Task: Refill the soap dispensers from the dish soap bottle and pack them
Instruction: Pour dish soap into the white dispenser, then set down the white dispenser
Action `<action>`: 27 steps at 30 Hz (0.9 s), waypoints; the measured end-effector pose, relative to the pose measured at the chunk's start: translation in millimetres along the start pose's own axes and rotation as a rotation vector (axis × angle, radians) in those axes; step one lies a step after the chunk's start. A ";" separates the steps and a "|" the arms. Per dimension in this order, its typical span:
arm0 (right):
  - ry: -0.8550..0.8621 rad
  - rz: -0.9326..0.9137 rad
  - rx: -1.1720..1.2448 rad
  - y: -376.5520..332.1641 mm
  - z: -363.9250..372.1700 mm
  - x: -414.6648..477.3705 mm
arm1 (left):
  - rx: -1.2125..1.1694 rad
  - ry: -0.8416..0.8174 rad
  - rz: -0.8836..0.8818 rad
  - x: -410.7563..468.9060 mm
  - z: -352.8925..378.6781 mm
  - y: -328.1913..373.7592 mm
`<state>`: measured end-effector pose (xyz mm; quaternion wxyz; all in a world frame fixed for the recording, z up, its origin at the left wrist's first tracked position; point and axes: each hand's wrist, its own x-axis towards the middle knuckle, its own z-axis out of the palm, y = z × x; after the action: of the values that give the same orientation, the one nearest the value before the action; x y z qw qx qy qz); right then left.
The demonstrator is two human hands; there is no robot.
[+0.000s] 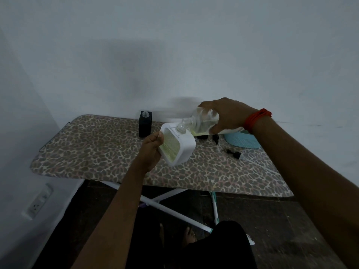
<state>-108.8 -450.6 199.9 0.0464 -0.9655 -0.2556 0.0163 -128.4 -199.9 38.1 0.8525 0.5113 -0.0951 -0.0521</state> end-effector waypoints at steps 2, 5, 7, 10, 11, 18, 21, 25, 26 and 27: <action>0.001 -0.001 0.081 5.4 5.4 1.0 | 0.002 0.002 0.006 1.4 0.4 1.5; 0.045 0.014 0.210 10.2 12.9 -1.7 | -0.001 0.007 0.002 2.5 3.1 3.2; 0.083 0.043 0.265 12.3 17.9 -5.3 | -0.028 0.008 0.002 2.5 6.1 5.7; 0.114 0.073 0.398 16.7 26.3 -7.4 | -0.033 0.003 0.010 3.5 10.2 9.9; 0.130 0.063 0.468 20.3 29.7 -8.2 | -0.027 0.002 0.017 3.4 13.0 11.9; 0.346 0.144 1.071 38.9 67.7 -28.9 | -0.012 -0.024 0.044 6.6 28.8 18.9; 0.389 0.220 1.149 49.2 91.3 -34.5 | -0.070 -0.001 0.040 11.2 27.7 16.7; 0.366 0.302 1.164 61.5 124.1 -43.1 | -0.093 0.025 0.066 15.0 25.4 14.1; 0.360 0.335 1.175 65.3 132.6 -44.9 | -0.100 0.027 0.077 15.3 24.2 13.2; 0.356 0.359 1.180 68.5 139.5 -46.9 | -0.106 0.031 0.086 15.9 22.7 12.1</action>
<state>-123.5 -521.8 54.7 0.6083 -0.7932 -0.0262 0.0011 -117.8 -216.7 60.9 0.8813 0.4615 -0.1007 -0.0125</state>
